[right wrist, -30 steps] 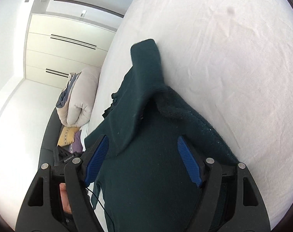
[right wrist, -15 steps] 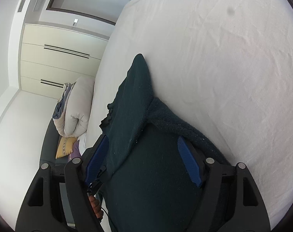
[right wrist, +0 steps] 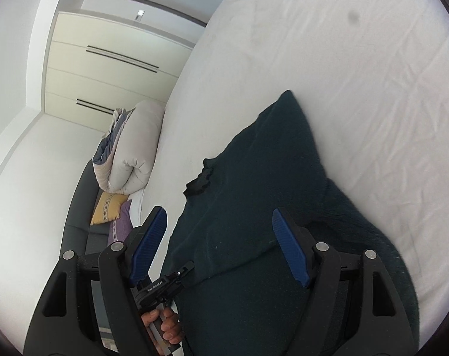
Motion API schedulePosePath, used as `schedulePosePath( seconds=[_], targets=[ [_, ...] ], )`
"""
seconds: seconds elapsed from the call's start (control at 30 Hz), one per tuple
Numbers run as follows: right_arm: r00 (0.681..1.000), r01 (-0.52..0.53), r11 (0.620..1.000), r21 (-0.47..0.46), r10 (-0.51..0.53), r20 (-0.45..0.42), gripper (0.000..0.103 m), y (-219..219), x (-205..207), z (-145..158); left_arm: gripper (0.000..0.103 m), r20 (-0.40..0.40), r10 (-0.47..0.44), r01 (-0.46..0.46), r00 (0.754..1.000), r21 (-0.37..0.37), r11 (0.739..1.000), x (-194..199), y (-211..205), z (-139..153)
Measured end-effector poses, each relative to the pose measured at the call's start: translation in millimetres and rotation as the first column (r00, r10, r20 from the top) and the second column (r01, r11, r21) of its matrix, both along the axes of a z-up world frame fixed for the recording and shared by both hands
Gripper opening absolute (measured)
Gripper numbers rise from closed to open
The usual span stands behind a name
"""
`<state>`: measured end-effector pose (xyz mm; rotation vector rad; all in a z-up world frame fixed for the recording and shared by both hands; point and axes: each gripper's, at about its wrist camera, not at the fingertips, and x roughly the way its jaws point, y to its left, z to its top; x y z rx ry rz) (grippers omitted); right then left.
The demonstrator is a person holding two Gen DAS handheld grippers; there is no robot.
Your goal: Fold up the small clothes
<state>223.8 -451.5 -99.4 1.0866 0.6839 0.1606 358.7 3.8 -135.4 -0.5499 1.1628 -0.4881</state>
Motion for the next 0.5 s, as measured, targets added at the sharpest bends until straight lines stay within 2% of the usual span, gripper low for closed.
schedulePosePath(
  seconds=[0.07,0.1,0.2,0.3,0.43,0.47,0.5],
  targets=[
    [1.0,-0.009,1.0,0.009,0.009,0.024,0.073,5,16,1,0.027,0.01,-0.016,0.016,1.0,-0.014,1.0,0,-1,0],
    [0.999,-0.012,0.999,0.037,0.011,0.038,0.073,4,27,-3,0.032,0.015,-0.024,0.025,1.0,-0.023,0.999,0,-1,1],
    [0.998,-0.054,0.986,0.158,0.051,0.026,0.073,-2,61,-24,0.039,0.021,-0.042,0.043,0.999,-0.036,0.998,-1,-2,2],
    [0.998,-0.028,0.991,0.129,0.035,-0.054,0.073,-14,85,-50,0.047,0.027,-0.054,0.055,0.998,-0.061,0.997,-2,-1,3],
    [0.999,0.047,0.95,0.31,-0.05,0.002,0.071,-49,86,-77,0.047,0.046,-0.061,0.064,0.997,-0.058,0.996,-5,3,4],
    [0.998,0.064,0.943,0.327,-0.07,0.008,0.073,-54,81,-78,0.047,0.051,-0.054,0.057,0.997,-0.061,0.997,-5,5,4],
    [0.996,0.087,0.951,0.297,-0.09,-0.003,0.073,-56,75,-76,0.047,0.055,-0.043,0.047,0.998,-0.061,0.997,-6,6,5]
  ],
)
